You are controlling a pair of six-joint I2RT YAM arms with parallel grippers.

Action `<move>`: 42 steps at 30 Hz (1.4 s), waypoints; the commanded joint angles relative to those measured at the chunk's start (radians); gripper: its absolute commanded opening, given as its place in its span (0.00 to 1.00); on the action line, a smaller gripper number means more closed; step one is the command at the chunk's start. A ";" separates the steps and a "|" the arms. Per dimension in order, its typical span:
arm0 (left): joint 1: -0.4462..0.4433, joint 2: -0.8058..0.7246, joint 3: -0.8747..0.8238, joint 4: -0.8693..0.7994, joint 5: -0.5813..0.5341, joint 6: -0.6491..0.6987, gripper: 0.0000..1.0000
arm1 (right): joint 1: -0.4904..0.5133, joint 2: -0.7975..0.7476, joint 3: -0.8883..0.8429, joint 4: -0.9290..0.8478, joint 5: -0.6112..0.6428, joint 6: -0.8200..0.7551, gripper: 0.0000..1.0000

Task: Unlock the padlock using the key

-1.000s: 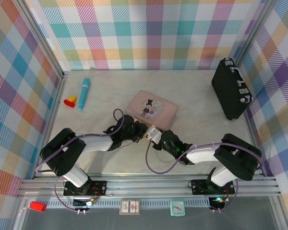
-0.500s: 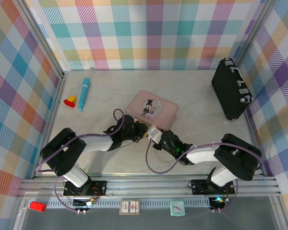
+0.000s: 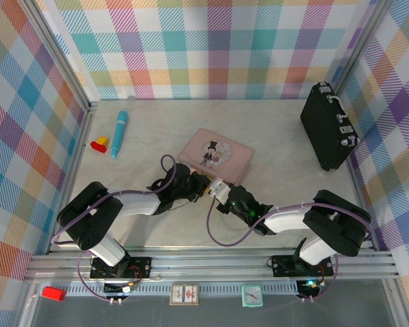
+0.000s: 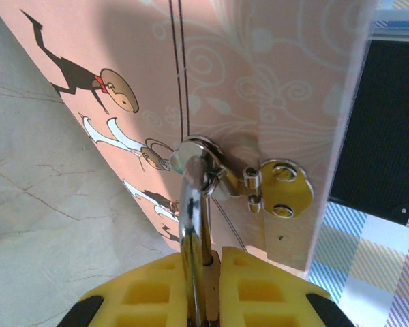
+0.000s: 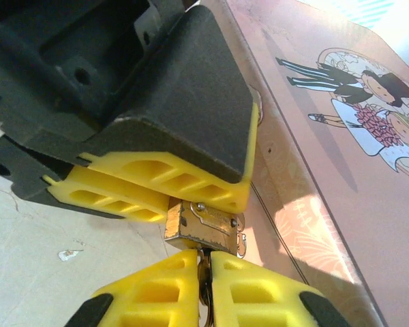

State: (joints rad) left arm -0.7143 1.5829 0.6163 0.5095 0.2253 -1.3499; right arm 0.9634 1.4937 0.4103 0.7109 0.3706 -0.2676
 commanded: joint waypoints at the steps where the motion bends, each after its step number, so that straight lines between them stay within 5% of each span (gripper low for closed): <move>1: 0.006 -0.003 0.005 0.091 0.025 0.003 0.00 | -0.009 -0.055 -0.017 -0.017 0.010 0.114 0.11; 19: 0.006 0.028 0.030 0.107 0.036 0.013 0.00 | -0.016 -0.126 0.004 -0.148 -0.139 0.556 0.04; 30: 0.017 0.083 0.038 0.041 0.078 0.155 0.00 | -0.126 -0.178 -0.004 -0.300 -0.371 0.952 0.01; 42: 0.010 0.052 0.073 -0.024 0.090 0.203 0.00 | -0.160 -0.203 -0.034 -0.259 -0.412 1.009 0.01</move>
State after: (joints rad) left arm -0.7193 1.6707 0.6556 0.5228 0.3828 -1.2068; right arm 0.8158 1.3228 0.3870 0.4393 -0.0063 0.6971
